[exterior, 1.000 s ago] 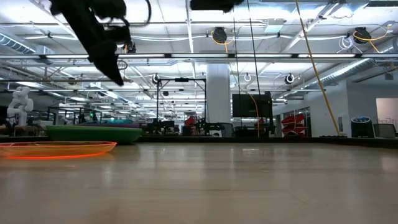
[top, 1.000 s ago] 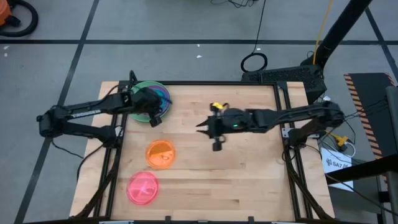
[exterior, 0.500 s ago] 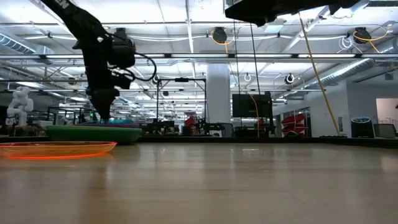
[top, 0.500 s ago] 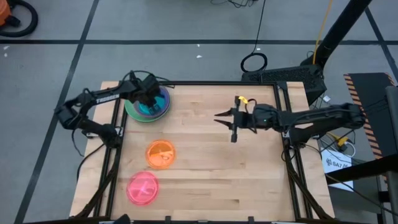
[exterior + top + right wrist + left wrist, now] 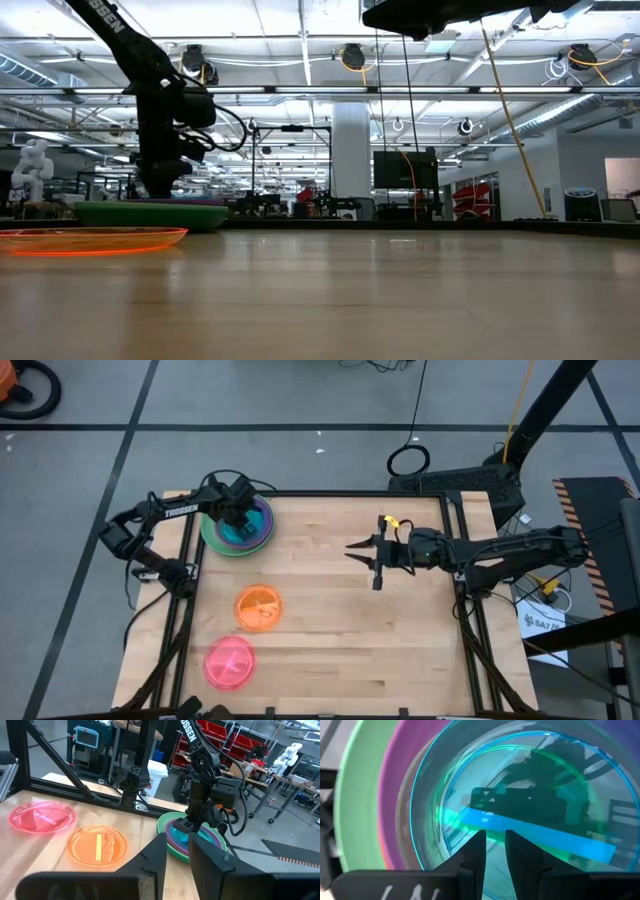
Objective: Stack plastic plates
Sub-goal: Stack the transparent blue plate on top of the transparent green plate, then stack the transparent orange plate on top of the the transparent blue plate
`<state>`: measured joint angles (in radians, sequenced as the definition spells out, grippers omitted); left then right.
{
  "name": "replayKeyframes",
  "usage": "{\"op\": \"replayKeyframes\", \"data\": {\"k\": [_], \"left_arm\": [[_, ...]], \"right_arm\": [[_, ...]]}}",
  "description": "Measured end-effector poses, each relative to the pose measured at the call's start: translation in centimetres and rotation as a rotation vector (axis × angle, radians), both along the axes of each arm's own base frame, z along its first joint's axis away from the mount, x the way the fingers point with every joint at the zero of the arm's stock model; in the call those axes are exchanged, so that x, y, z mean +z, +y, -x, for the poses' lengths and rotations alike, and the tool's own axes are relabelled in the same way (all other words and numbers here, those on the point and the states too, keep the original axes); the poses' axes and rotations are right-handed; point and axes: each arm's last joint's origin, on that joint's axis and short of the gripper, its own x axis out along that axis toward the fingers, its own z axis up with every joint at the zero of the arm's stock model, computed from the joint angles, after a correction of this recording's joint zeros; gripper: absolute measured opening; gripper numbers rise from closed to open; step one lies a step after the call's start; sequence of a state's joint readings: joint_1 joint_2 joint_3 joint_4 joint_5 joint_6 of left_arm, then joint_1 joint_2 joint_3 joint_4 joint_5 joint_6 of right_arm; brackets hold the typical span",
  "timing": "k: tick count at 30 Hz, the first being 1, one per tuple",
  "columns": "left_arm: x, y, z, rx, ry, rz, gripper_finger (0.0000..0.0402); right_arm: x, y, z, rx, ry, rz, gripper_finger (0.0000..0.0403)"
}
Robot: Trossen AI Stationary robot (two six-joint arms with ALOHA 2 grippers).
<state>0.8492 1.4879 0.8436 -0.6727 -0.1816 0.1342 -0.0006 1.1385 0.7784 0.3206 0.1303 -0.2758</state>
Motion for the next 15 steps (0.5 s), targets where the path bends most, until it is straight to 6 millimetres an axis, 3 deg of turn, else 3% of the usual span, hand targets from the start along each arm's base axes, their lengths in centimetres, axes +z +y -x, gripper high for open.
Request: {"op": "replayKeyframes", "data": {"k": [9, 15], "left_arm": [[0.1, 0.0, 0.3, 0.1, 0.053, -0.049, 0.0081], [1.3, -2.8, -1.4, 0.023, -0.124, 0.088, 0.0081]], "right_arm": [[0.0, 0.0, 0.0, 0.001, 0.001, 0.005, 0.0073], [0.0, 0.0, 0.0, 0.0, 0.001, 0.001, 0.0073]]}}
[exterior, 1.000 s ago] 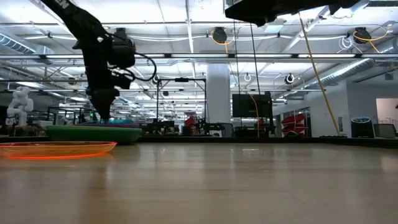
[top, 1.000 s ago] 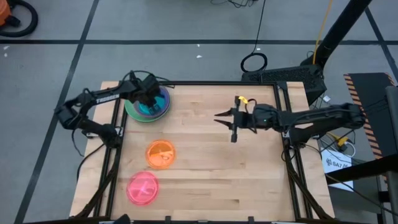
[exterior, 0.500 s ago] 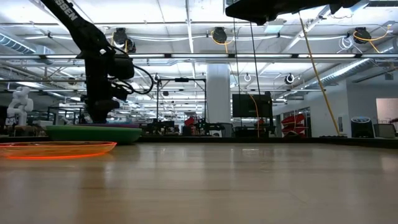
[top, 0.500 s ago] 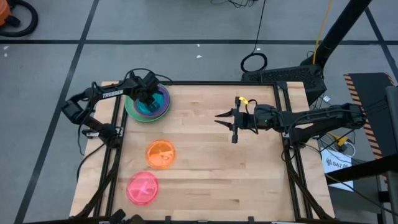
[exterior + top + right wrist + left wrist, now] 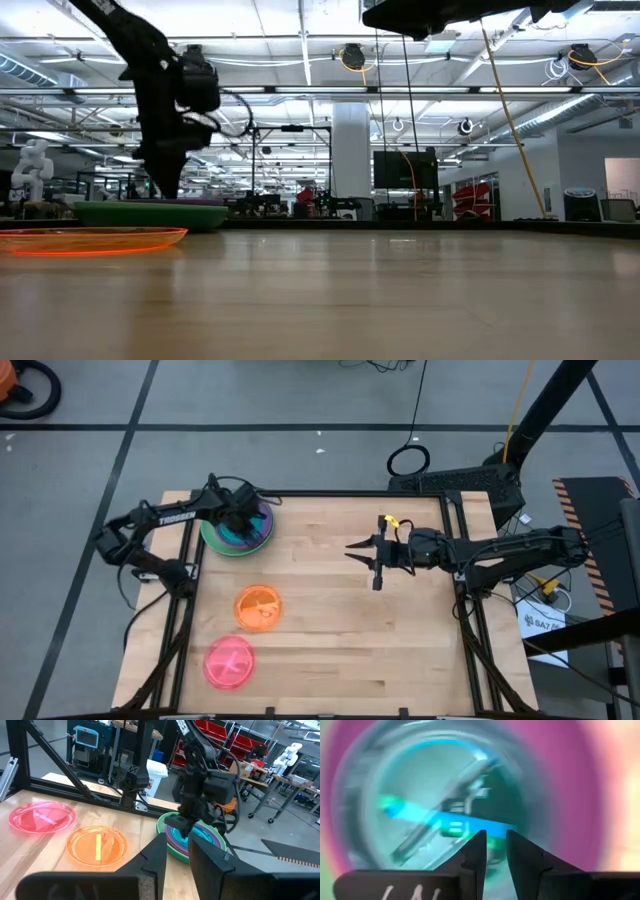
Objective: Stack plastic plates
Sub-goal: Stack the transparent orange plate on top of the the transparent blue plate
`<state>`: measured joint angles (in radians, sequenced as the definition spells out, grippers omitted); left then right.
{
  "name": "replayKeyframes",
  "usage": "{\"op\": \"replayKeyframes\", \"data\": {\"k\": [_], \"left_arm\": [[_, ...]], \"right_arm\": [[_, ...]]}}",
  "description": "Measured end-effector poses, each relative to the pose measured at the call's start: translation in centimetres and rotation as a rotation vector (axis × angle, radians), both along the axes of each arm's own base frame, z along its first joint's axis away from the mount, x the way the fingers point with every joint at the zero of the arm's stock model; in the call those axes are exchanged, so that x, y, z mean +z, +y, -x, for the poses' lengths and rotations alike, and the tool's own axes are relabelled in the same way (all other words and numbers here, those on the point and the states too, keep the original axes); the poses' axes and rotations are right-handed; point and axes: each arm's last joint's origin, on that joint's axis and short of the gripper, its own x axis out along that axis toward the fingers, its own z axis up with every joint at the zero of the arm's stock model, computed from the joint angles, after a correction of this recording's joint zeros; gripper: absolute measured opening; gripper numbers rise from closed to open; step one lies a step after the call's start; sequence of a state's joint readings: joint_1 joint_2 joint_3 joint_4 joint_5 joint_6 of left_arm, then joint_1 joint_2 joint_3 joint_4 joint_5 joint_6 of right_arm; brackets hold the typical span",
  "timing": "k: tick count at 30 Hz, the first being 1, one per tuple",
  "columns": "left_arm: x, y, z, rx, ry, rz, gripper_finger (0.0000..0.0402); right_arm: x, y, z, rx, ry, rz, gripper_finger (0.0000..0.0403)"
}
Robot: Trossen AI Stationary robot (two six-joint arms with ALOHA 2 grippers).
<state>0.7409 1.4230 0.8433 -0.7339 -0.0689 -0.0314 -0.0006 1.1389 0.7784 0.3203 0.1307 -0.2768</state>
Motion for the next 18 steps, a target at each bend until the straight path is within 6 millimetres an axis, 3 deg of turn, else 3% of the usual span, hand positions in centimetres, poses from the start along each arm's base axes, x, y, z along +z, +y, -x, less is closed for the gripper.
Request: {"op": "replayKeyframes", "data": {"k": [7, 18], "left_arm": [[1.9, -5.3, -2.2, -0.23, -0.065, 0.011, 0.0081], [0.9, -12.4, -5.1, -0.77, -0.014, 0.06, 0.0081]], "right_arm": [[0.0, 0.0, 0.0, 0.0, 0.003, -0.003, 0.0073], [-0.1, 0.0, 0.0, 0.0, 0.009, -0.003, 0.0073]]}}
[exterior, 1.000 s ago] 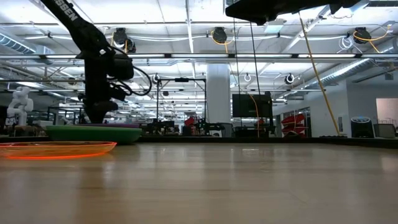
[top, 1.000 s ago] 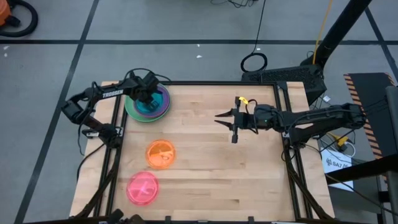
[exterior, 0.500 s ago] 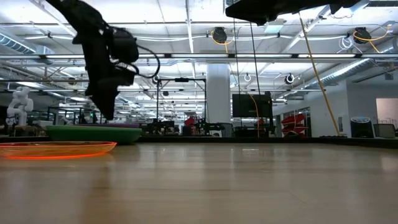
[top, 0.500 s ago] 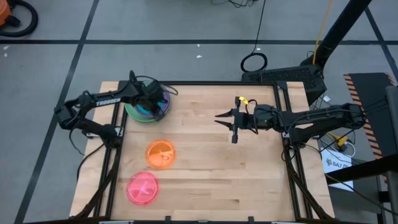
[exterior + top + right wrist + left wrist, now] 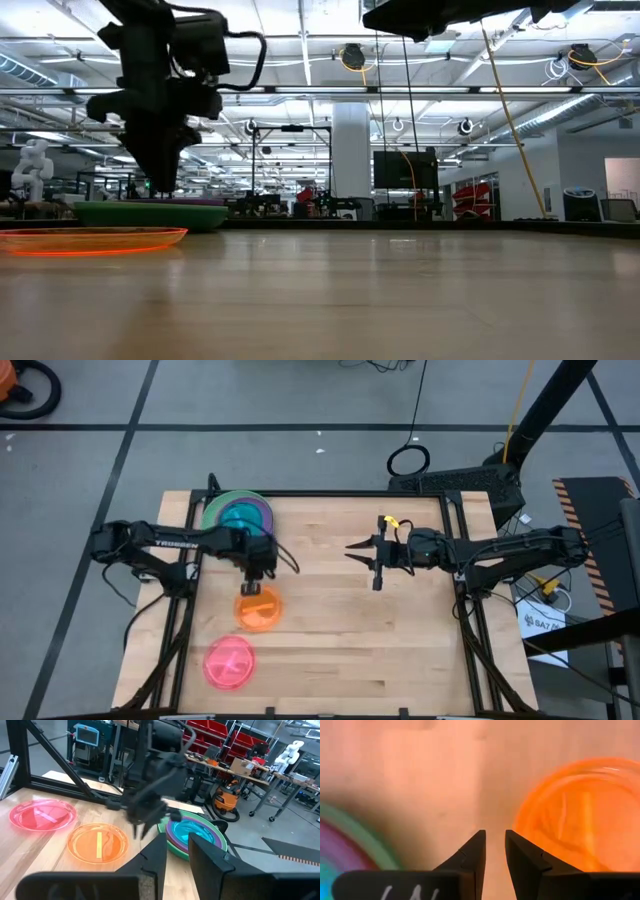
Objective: Stack plastic plates
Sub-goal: Stack the transparent orange plate on top of the the transparent blue plate
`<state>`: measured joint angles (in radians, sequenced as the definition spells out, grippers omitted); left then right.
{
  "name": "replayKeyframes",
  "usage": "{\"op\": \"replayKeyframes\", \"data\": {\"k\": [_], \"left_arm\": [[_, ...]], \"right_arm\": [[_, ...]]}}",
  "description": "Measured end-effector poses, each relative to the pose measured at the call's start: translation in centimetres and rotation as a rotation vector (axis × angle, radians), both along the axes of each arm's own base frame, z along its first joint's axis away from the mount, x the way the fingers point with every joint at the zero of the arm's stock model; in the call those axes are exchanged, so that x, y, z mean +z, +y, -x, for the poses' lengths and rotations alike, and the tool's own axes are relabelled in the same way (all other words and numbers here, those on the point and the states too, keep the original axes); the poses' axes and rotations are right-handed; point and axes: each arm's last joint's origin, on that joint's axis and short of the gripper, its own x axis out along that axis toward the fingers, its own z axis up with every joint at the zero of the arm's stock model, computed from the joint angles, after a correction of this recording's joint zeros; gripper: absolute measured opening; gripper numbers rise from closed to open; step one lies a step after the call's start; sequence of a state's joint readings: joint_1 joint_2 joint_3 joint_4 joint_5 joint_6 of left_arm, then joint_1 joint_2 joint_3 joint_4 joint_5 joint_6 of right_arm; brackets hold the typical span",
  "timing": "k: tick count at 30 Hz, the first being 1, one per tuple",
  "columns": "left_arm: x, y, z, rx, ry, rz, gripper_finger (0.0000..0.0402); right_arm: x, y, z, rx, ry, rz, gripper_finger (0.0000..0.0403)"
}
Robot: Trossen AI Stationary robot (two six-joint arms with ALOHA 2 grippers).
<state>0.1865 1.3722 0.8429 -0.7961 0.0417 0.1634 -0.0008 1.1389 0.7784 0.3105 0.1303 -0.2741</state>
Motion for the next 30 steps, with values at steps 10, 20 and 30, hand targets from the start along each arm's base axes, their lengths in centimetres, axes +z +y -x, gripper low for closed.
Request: {"op": "replayKeyframes", "data": {"k": [10, 20, 30], "left_arm": [[-0.8, -3.3, -1.8, -0.121, -0.062, 0.011, 0.0081], [-1.6, -3.5, -1.9, -0.08, -0.009, 0.028, 0.0128], [-4.3, -4.0, -2.8, -0.141, 0.096, -0.03, 0.0258]], "right_arm": [[0.0, 0.0, 0.0, 0.0, 0.002, 0.0, 0.0073], [0.0, 0.0, 0.0, 0.0, 0.004, 0.0, 0.0073], [-0.1, 0.0, 0.0, 0.0, 0.013, 0.001, 0.0073]]}}
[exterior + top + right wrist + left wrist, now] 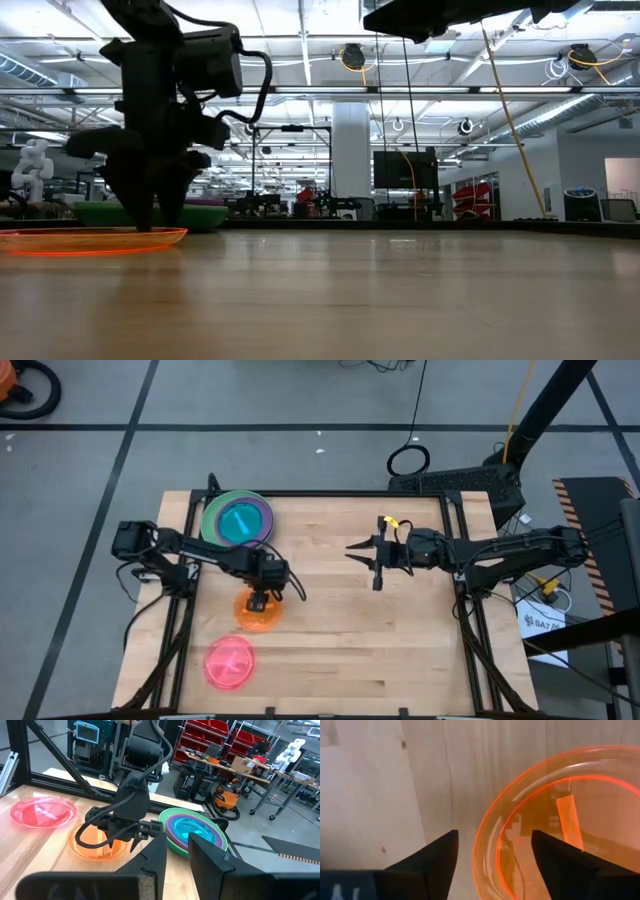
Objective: Stack plastic plates
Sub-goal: Stack the transparent orange plate on top of the the transparent blue plate
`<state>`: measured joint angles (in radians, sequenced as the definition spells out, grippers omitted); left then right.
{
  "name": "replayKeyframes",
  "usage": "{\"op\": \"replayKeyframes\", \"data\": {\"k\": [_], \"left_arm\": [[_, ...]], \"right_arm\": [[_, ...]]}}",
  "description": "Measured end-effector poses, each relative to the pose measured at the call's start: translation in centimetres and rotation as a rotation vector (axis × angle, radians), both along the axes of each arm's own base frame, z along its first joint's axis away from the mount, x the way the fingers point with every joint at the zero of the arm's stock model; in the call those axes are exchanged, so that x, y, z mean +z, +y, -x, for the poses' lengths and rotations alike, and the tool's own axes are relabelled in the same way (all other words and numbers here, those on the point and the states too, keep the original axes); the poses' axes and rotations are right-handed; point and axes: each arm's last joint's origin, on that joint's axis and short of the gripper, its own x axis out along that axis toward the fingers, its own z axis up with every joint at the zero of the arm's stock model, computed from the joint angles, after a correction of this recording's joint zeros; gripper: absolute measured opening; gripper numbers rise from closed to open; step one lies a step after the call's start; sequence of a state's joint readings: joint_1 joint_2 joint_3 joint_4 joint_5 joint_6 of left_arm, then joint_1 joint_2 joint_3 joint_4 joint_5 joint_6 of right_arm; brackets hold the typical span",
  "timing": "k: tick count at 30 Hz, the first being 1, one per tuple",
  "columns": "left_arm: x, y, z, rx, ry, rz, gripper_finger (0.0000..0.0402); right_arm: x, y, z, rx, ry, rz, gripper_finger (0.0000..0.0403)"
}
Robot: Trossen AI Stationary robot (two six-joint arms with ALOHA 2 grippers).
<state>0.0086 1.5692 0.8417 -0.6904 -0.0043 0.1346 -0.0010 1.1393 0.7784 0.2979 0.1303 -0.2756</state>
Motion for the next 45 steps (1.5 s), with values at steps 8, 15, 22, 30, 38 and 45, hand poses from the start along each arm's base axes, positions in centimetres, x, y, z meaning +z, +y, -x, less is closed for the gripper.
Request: {"op": "replayKeyframes", "data": {"k": [8, 15, 22, 30, 38, 45], "left_arm": [[-1.07, 0.06, -0.45, -0.046, 0.024, -0.007, 0.0264], [-1.06, 0.06, -0.43, -0.068, 0.026, -0.006, 0.0234], [-1.07, 0.07, -0.35, -0.07, 0.035, -0.006, 0.0157], [-1.09, 0.07, -0.26, -0.071, 0.043, -0.005, 0.0107], [-1.09, 0.07, -0.2, -0.078, 0.048, -0.005, 0.0105], [-1.09, 0.07, -0.2, -0.077, 0.049, -0.005, 0.0087]], "right_arm": [[-0.05, -0.03, 0.01, -0.004, 0.005, 0.002, 0.0073], [-0.16, -0.39, 0.03, -0.019, 0.017, 0.0, 0.0073], [-0.31, -0.59, -0.03, -0.027, 0.026, -0.001, 0.0073], [-0.46, -0.69, -0.12, -0.031, 0.033, -0.001, 0.0073], [-0.43, -0.69, -0.11, -0.031, 0.032, -0.001, 0.0073], [-0.43, -0.69, -0.11, -0.031, 0.032, -0.001, 0.0073]]}}
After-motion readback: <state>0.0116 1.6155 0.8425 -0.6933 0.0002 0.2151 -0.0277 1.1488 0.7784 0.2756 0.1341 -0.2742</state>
